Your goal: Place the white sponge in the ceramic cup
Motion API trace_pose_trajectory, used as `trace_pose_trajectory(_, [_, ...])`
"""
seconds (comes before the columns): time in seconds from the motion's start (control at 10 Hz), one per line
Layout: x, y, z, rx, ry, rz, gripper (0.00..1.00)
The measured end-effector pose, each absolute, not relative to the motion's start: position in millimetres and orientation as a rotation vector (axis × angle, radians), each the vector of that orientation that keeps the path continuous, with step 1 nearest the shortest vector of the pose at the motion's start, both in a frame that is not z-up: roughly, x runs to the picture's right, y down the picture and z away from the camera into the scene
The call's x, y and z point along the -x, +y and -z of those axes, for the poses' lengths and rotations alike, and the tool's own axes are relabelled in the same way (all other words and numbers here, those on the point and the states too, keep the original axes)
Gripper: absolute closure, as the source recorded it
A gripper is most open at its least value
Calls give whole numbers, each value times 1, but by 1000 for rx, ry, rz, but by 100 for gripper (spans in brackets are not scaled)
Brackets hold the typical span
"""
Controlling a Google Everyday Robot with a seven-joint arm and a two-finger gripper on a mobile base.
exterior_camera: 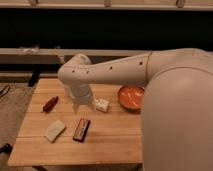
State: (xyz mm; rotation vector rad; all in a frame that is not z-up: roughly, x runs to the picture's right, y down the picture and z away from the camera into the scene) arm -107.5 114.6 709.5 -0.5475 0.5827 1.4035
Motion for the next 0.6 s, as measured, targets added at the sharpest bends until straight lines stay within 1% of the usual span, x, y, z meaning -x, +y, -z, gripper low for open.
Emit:
trace_pose_trajectory(0.3, [146, 150, -728, 487, 640, -1338, 35])
trace_pose_trajectory(0.6, [196, 171, -749, 493, 653, -1346, 35])
